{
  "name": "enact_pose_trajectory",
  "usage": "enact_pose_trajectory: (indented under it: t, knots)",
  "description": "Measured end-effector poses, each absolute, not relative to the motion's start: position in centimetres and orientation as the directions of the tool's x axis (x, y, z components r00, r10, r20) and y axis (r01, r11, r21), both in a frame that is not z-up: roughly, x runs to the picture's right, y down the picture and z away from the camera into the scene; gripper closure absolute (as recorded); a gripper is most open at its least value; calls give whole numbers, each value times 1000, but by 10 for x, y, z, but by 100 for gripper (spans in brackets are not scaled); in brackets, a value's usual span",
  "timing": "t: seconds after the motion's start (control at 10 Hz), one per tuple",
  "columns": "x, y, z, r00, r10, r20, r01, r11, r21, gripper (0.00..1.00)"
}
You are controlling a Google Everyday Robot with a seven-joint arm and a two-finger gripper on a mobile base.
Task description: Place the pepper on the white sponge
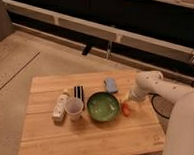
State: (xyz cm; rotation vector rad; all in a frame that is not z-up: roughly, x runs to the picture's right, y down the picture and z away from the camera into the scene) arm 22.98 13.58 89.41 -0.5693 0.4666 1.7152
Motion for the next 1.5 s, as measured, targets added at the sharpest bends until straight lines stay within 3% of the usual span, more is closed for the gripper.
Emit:
enact_pose_trajectory:
  t: [0.3,0.5,0.9,1.0,1.5]
  knots:
    - [226,148,903,-180,748,-639,-975,-223,13,37]
    - [223,147,907,-178,742,-647,-976,-219,16,53]
    - [224,141,911,-186,744,-642,-975,-221,26,94]
    - [224,140,911,-193,744,-639,-974,-226,31,99]
    - [273,102,903,-355,771,-529,-933,-331,143,100]
